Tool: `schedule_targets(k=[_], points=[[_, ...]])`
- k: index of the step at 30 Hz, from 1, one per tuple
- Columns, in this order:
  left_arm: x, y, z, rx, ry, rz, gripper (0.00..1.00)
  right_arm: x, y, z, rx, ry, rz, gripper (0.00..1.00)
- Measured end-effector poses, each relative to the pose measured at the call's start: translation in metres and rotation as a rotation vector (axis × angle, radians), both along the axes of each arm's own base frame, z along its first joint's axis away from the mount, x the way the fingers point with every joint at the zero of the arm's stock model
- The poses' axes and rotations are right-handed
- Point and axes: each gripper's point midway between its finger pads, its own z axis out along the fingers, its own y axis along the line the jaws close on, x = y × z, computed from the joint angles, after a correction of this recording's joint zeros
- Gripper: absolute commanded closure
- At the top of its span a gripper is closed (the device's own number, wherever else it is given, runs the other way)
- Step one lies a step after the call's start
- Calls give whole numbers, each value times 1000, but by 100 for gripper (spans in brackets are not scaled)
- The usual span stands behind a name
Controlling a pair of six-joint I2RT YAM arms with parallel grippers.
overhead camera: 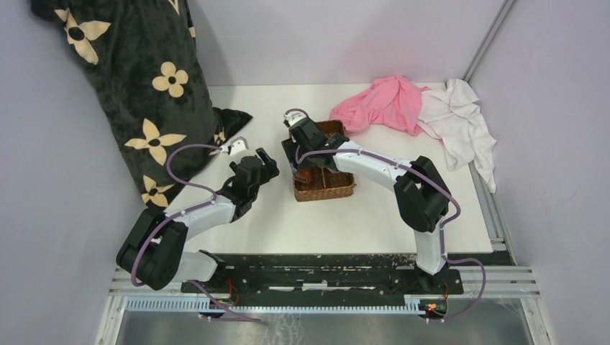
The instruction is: Put the credit cards into the card holder
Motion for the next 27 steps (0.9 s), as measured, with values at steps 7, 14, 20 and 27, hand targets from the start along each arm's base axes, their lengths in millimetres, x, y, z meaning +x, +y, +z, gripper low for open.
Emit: schedule_targets(k=[7, 14, 20, 27], points=[[1, -2, -4, -9, 1, 1, 26, 0, -4, -6, -37, 3, -14, 56], [2, -3, -6, -20, 0, -2, 26, 0, -3, -15, -65, 4, -17, 82], [1, -3, -8, -27, 1, 2, 26, 6, -9, -7, -115, -34, -33, 99], [2, -5, -5, -40, -11, 2, 25, 12, -20, -4, -179, -73, -56, 99]])
